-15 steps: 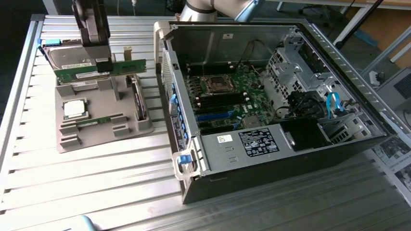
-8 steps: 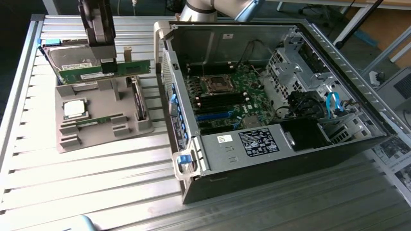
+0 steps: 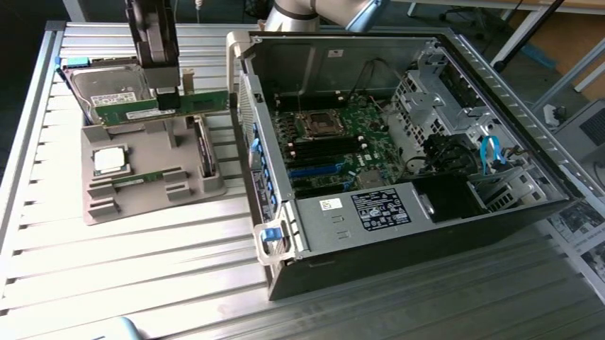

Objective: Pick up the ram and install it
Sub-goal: 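Pick up the ram and move it above insertion slot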

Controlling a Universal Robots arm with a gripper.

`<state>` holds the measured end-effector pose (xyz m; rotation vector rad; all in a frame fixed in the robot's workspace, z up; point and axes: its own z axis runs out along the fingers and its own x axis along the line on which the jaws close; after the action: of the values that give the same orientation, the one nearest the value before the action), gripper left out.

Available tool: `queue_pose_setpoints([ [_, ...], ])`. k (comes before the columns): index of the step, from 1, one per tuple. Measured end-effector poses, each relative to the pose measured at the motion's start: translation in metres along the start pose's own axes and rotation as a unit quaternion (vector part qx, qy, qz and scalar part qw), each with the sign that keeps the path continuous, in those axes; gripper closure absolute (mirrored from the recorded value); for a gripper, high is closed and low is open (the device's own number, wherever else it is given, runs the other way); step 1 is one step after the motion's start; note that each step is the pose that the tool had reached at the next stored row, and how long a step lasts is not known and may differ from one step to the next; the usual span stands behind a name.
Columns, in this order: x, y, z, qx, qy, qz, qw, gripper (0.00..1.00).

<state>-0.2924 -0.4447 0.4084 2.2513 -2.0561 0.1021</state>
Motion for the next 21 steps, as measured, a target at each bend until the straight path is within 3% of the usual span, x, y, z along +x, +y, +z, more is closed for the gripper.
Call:
queue_pose_setpoints([
  [8,0.001,-0.0077,-0.0001,-0.0015,0.0149,0.001,0.9999,0.87],
  [11,0.001,-0.0132,-0.0001,-0.0023,0.0226,0.002,0.9997,0.87],
  [21,0.002,-0.0253,-0.0003,-0.0039,0.0387,0.004,0.9992,0.87],
])
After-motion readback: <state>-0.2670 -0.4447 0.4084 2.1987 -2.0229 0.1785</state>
